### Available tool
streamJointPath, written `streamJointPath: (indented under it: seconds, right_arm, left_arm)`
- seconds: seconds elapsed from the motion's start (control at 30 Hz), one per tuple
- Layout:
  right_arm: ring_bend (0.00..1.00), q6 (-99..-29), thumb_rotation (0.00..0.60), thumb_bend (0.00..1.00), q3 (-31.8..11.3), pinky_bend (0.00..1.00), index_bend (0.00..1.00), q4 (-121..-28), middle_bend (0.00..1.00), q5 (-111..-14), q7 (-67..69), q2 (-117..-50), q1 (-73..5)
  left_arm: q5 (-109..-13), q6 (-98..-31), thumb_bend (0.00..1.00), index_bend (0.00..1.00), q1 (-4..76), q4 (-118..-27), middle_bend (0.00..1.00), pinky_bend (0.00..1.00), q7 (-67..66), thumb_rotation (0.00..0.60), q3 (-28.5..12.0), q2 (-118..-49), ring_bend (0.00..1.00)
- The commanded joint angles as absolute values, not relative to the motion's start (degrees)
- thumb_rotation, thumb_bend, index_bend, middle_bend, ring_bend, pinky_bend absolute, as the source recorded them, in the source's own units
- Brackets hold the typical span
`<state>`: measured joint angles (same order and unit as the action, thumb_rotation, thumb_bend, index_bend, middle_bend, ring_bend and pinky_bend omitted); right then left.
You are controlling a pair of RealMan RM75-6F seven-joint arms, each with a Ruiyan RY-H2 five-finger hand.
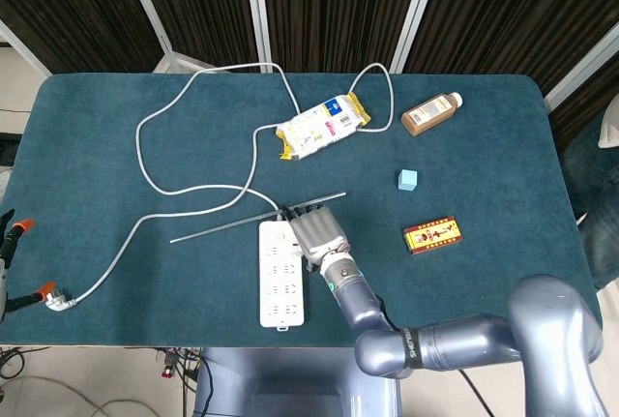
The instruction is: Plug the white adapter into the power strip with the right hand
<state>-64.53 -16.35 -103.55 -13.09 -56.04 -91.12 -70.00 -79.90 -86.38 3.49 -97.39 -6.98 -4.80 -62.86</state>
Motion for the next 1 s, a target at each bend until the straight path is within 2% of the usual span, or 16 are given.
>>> streamJointPath:
  seconds: [0.03,0.27,0.33,0.4,0.43,0.6,0.8,1.0]
  right_arm:
    - [0.22,-64.7,0.600,0.13,-17.1,0.25,0.00,-107.5,0.20,-13.3,-53.9,-87.2,-68.4]
    - [0.21,-63.3,0.600,0.13,-17.9,0.24,0.03,-115.2,0.20,-12.3,-50.9,-77.7,-66.1]
    - [0.24,-62.7,0.600,0.13,-18.5,0.32,0.05,-116.2,0.20,-12.4,-48.8,-75.7,-65.3]
    - [0.30,-63.4,0.600,0.13,-19.1,0.45,0.07,-116.5,0.21,-13.8,-46.0,-74.9,-64.1]
    - [0.31,-64.0,0.600,0.13,-19.4,0.46,0.08,-116.4,0.21,-15.1,-44.3,-74.9,-63.4]
    - [0.34,-65.9,0.600,0.13,-19.3,0.38,0.26,-115.0,0.26,-18.8,-39.3,-75.2,-61.0]
    - [0.36,-67.0,0.600,0.13,-18.1,0.37,0.51,-112.4,0.29,-18.9,-38.5,-76.0,-60.6]
    - [0.39,-66.7,0.600,0.13,-17.4,0.37,0.67,-110.6,0.33,-17.9,-38.6,-76.7,-60.9]
  left_arm:
    - [-80.0,-86.3,0.09,0.18,3.5,-97.5,0.00,0.00,-7.0,0.600,-4.7,-62.9,0.00]
    - [-80.3,-86.5,0.09,0.18,3.4,-97.6,0.00,0.00,-7.1,0.600,-4.6,-62.9,0.00]
    - [-80.4,-86.5,0.09,0.18,3.4,-97.7,0.00,0.00,-7.1,0.600,-4.5,-62.8,0.00]
    - [-80.5,-86.6,0.09,0.18,3.4,-97.7,0.00,0.00,-7.1,0.600,-4.5,-62.8,0.00]
    - [-80.5,-86.6,0.09,0.18,3.4,-97.7,0.00,0.00,-7.1,0.600,-4.5,-62.8,0.00]
    - [-80.5,-86.5,0.09,0.18,3.4,-97.7,0.00,0.00,-7.1,0.600,-4.4,-62.8,0.00]
    - [-80.5,-86.4,0.09,0.18,3.4,-97.8,0.00,0.00,-7.2,0.600,-4.4,-62.8,0.00]
    - [-80.4,-86.5,0.09,0.18,3.4,-97.8,0.00,0.00,-7.3,0.600,-4.4,-62.8,0.00]
